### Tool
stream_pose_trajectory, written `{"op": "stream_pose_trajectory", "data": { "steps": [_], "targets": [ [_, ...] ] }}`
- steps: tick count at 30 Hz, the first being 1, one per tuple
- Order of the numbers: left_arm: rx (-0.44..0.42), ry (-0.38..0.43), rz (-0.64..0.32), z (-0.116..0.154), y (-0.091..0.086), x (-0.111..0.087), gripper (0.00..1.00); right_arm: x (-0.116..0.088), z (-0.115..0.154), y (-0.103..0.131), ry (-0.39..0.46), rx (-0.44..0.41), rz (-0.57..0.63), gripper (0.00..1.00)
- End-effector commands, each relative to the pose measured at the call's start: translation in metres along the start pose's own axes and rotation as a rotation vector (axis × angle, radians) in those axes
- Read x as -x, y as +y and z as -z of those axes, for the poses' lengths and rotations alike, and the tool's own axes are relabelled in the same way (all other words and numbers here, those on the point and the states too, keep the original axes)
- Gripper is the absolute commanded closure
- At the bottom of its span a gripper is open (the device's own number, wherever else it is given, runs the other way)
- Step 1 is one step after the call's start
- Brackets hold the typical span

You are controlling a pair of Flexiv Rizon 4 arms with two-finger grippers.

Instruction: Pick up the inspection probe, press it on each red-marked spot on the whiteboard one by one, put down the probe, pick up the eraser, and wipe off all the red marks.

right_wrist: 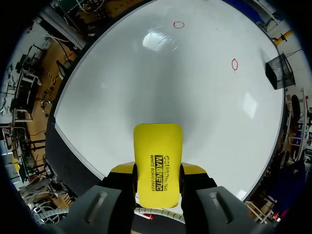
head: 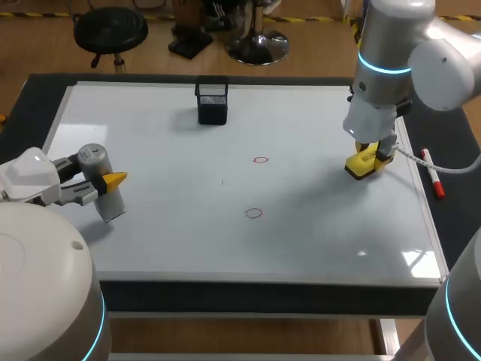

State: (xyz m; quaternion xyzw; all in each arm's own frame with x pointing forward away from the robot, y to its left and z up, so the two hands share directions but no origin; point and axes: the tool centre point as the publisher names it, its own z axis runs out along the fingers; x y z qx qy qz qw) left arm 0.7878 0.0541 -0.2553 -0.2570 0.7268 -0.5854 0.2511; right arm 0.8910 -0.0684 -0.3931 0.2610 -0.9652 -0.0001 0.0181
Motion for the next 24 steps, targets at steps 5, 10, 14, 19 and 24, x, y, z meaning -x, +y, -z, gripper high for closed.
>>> {"op": "stream_pose_trajectory", "data": {
  "steps": [5,10,14,19,24],
  "targets": [
    [-0.01,0.049,-0.032,-0.025,-0.008,0.008,1.0,-0.001,0.001,0.0,0.001,-0.003,0.001,1.0],
    [-0.03,0.12,-0.057,-0.058,-0.022,0.014,1.0,-0.001,0.001,0.0,0.001,-0.003,0.001,1.0],
    [-0.04,0.19,-0.076,-0.087,-0.032,0.017,1.0,-0.001,0.001,0.0,0.001,-0.003,0.001,1.0],
    [-0.04,0.271,-0.089,-0.117,-0.041,0.02,1.0,-0.001,0.001,0.0,0.001,-0.003,0.001,1.0],
    [-0.047,0.349,-0.1,-0.146,-0.051,0.014,1.0,-0.001,0.001,0.0,0.001,-0.003,0.001,1.0]
  ]
}}
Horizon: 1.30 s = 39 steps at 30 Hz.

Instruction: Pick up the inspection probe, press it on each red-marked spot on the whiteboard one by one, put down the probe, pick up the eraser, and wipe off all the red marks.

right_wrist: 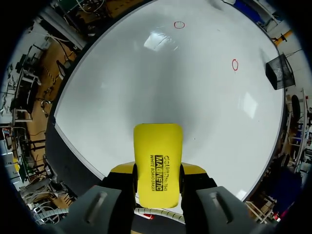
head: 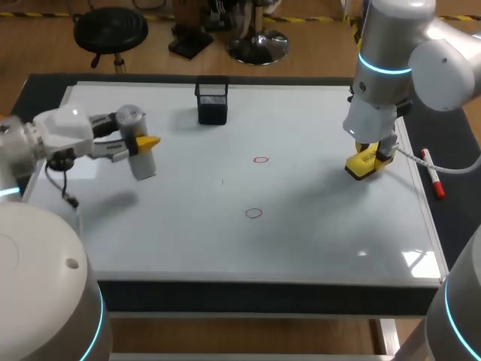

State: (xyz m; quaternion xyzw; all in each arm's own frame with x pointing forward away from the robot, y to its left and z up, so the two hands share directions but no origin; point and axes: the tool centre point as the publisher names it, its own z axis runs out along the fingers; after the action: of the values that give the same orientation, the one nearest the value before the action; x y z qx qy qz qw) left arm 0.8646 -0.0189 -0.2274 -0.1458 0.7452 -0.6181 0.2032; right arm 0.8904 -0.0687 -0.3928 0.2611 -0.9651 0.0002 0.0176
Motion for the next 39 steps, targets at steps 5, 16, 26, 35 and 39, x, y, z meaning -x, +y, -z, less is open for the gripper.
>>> {"op": "stream_pose_trajectory", "data": {
  "steps": [5,16,26,35,39],
  "targets": [
    [-0.015,0.216,-0.004,-0.085,-0.008,0.011,1.0,0.0,0.0,0.0,0.002,-0.002,0.001,1.0],
    [-0.035,0.365,-0.004,-0.151,-0.014,-0.007,1.0,0.0,0.0,0.0,0.002,-0.002,0.001,1.0],
    [-0.056,0.465,0.016,-0.201,-0.013,-0.023,1.0,0.0,0.0,0.0,0.002,-0.002,0.001,1.0],
    [-0.07,0.545,0.001,-0.234,-0.007,-0.039,1.0,0.0,0.0,0.0,0.002,-0.002,0.001,1.0],
    [-0.069,0.558,0.007,-0.244,-0.004,-0.042,1.0,0.0,0.0,0.0,0.002,-0.002,0.001,1.0]
  ]
}}
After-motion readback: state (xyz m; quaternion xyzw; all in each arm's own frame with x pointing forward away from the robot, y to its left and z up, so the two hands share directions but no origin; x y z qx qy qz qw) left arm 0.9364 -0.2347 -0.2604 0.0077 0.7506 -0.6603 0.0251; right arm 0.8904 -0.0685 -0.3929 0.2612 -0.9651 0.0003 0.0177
